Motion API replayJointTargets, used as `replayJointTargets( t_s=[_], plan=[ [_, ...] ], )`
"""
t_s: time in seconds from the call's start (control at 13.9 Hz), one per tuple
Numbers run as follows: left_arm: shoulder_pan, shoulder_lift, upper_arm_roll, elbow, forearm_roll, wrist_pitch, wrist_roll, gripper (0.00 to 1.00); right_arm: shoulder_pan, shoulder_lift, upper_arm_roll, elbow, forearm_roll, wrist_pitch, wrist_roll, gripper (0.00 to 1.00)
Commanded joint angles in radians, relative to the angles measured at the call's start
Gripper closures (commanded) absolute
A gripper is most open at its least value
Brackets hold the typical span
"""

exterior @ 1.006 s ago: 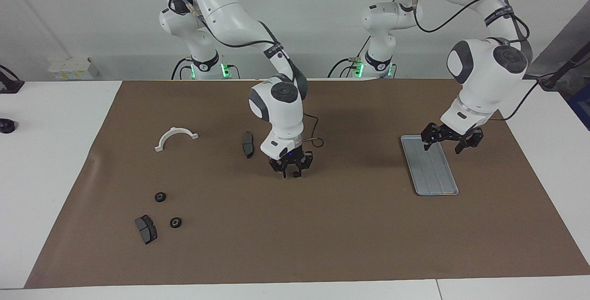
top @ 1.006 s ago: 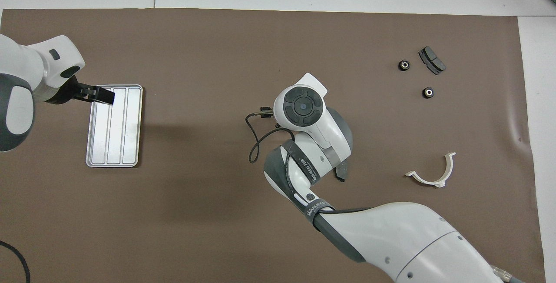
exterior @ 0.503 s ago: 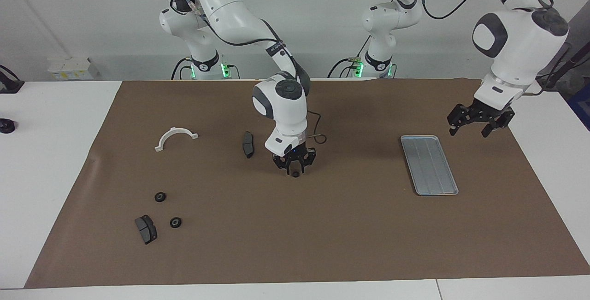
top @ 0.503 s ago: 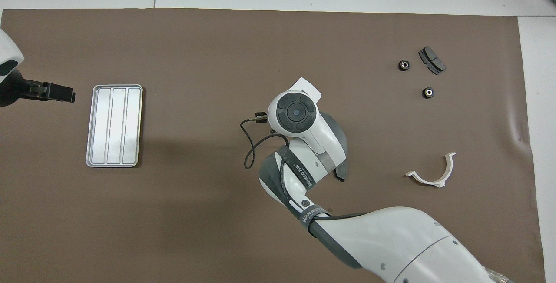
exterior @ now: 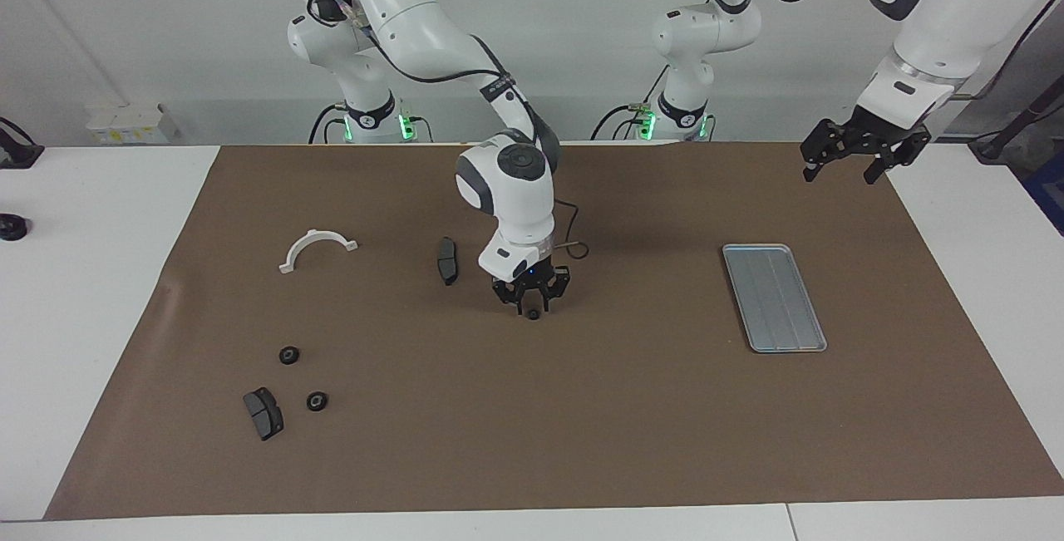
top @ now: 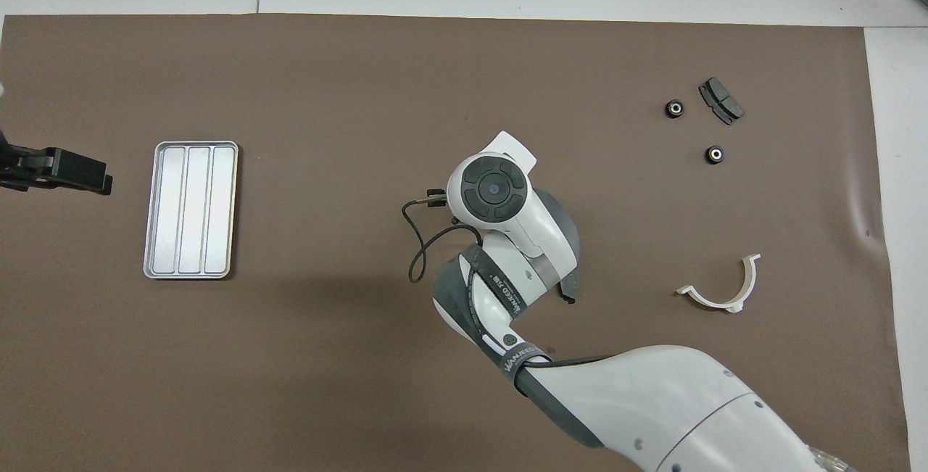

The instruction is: Place bearing gear from tray to pile

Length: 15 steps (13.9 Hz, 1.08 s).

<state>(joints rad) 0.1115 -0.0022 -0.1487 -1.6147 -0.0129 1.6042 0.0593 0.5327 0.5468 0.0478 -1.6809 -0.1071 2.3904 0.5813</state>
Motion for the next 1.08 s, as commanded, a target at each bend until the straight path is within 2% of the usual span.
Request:
replayJointTargets(
  t_s=[0.0,0.58,1.01],
  plan=[
    [-0.021,-0.021,0.000,-0.017,-0.005,-0.015,-0.087,0.00,-0.002,-0.021,0.004,-0.025,-0.022,-0.017,0.011,0.50],
    [-0.021,-0.038,0.000,-0.037,-0.030,0.014,-0.078,0.00,-0.002,-0.022,0.004,-0.037,-0.022,-0.011,0.006,0.64],
    [-0.018,-0.048,0.003,-0.062,-0.030,0.022,-0.085,0.00,-0.004,-0.024,0.004,-0.037,-0.022,-0.010,0.006,0.86]
  ],
)
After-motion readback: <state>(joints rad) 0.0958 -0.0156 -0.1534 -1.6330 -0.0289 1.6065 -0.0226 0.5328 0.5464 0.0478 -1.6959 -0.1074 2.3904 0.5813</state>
